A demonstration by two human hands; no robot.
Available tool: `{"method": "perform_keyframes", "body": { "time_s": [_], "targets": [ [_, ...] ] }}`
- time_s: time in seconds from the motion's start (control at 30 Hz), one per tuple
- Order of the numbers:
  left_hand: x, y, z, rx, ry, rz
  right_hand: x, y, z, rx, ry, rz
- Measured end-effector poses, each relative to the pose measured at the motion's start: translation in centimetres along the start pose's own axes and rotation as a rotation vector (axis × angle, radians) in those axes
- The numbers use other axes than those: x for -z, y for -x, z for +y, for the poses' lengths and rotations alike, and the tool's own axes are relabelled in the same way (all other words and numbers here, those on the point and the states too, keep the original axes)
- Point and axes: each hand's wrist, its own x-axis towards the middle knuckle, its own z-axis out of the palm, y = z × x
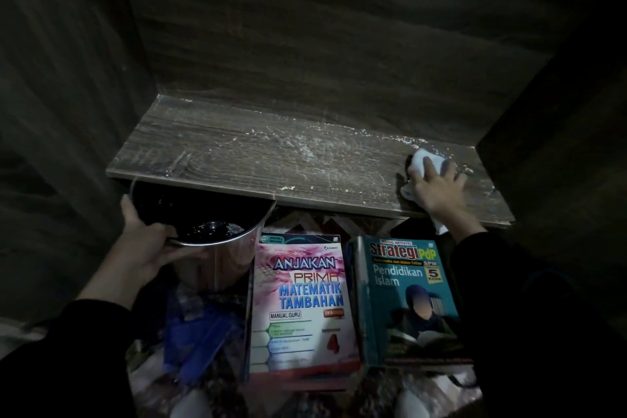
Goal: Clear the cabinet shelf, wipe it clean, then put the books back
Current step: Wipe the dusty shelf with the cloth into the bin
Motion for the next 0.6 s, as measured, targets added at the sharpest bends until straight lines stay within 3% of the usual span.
{"method": "perform_keyframes", "body": {
  "time_s": [0.1,0.2,0.5,0.6],
  "targets": [
    [0.0,0.1,0.0,0.006,0.006,-0.001,0.6,-0.2,0.4,0.062,0.055,-0.036],
    [-0.1,0.2,0.1,0.009,0.010,0.003,0.6,1.0,0.7,0.111,0.083,0.032],
    [0.0,0.2,0.1,0.008,0.010,0.005,-2.8,1.8,-1.8,0.034,0.030,0.216],
    [0.0,0.0,0.0,0.020,0.006,0.014,-4.4,3.0,-4.9,0.004,0.003,0.360]
  ]
}}
